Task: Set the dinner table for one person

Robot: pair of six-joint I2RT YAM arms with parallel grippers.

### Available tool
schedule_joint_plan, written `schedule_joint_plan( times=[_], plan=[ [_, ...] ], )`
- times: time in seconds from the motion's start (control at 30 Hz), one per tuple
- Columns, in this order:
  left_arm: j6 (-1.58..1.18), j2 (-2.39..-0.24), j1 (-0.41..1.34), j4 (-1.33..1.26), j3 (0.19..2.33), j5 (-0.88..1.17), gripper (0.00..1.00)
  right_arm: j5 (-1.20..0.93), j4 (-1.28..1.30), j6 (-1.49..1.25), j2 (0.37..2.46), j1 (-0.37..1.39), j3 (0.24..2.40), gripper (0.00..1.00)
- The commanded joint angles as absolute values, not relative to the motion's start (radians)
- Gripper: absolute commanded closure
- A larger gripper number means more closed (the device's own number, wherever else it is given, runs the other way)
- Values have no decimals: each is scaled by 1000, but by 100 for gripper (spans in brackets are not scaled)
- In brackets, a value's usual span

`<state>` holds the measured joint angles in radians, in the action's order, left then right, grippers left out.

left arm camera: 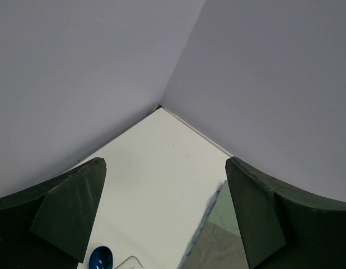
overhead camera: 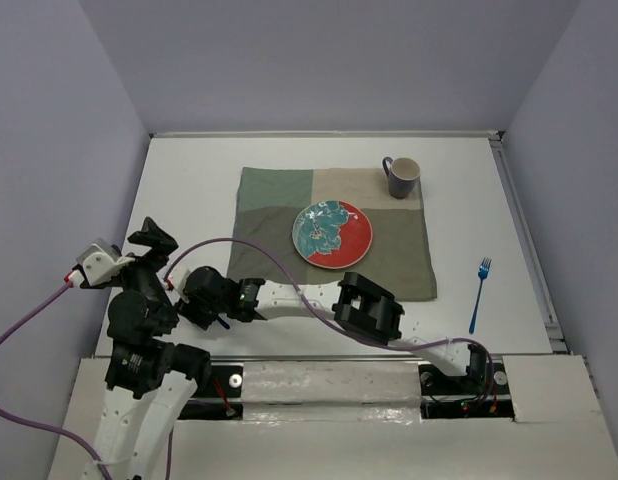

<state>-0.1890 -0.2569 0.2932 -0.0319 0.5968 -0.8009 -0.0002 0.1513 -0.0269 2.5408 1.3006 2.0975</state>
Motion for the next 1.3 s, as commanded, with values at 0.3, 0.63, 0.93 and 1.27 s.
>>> schedule_joint_plan(
  times=[0.3, 0.63, 0.93, 1.27],
  plan=[
    [-196, -204, 328, -104, 595, -772, 1, 35, 86, -23, 2442, 1305, 2069, 55],
    [-192, -195, 330, -107, 595, -762, 1, 103, 28, -29, 2368, 1305, 1990, 56],
    [-190, -192, 336, -112, 594, -752, 1, 104, 118, -37, 2465, 1287, 2062, 55],
    [-189, -181, 336, -114, 592, -747, 1, 92, 222, -43, 2560, 1287, 2186, 55]
  ],
)
